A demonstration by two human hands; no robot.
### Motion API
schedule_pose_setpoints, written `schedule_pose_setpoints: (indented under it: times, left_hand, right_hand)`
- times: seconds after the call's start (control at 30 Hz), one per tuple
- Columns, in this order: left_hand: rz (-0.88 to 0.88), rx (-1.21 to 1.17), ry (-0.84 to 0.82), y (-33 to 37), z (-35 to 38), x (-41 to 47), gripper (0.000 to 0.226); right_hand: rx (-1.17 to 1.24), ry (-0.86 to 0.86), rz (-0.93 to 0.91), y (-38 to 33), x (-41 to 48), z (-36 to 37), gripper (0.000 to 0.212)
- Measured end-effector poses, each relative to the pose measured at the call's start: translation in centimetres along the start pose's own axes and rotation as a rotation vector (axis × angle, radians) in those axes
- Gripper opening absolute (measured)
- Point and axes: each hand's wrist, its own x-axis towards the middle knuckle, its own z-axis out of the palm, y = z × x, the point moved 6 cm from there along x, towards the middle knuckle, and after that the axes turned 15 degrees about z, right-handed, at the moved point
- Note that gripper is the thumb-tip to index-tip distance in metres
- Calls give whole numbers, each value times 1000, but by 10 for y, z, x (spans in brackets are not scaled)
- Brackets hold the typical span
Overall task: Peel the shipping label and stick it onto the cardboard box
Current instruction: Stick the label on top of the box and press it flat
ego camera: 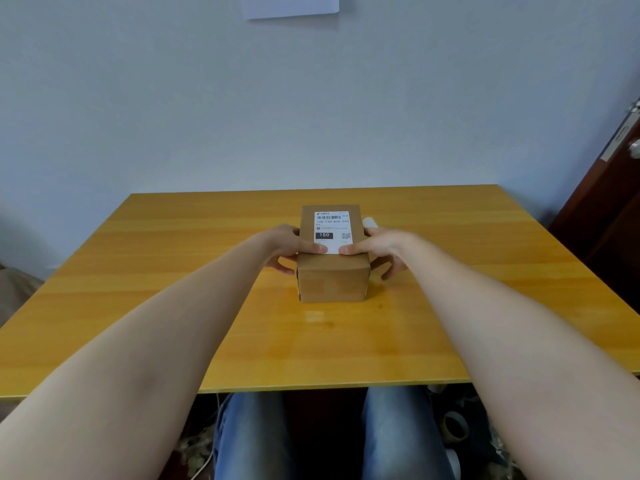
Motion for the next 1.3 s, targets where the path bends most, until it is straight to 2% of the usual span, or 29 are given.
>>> schedule_pose_setpoints:
  times: [0.13,0.17,0.27,0.33,0.43,0.57,0.7,0.8,0.87,0.93,1.03,1.2,1.3]
  left_hand:
    - [-29,56,-34,-1,3,0,103]
    - [-30,68,-22,-1,3,1,104]
    - [-14,60,76,4,5,1,77]
    - [-13,64,146,3,6,5,66]
    - [-18,25,226,0,7,9,70]
    - [-9,-72,301,-4,5,9,68]
    - [-7,-73,293,1,2,7,65]
    - [-35,-7,241,9,4,5,72]
    - [-41,113,181,16,10,5,78]
    - [-44,213,155,22,15,7,80]
    - [-74,257,151,27,14,10,94]
    - [-30,302,173,40,11,16,80]
    - [-53,337,183,39,8,24,67]
  right_hand:
    - [10,10,-4,2,-2,1,88]
    - [10,20,-8,2,-2,1,86]
    - [18,69,-24,-1,1,2,84]
    - [50,114,-27,-2,4,3,88]
    - [117,162,-32,-5,10,3,88]
    - [204,189,-53,-5,16,-2,67]
    - [192,199,-40,-7,20,-6,69]
    - [132,186,-6,-14,19,-4,93]
    - [76,203,13,-20,18,-1,101]
    - [49,226,27,-26,21,1,101]
    - [46,262,29,-32,28,0,93]
    - [-30,324,25,-42,27,-6,74]
    - [-40,338,45,-43,32,-10,76]
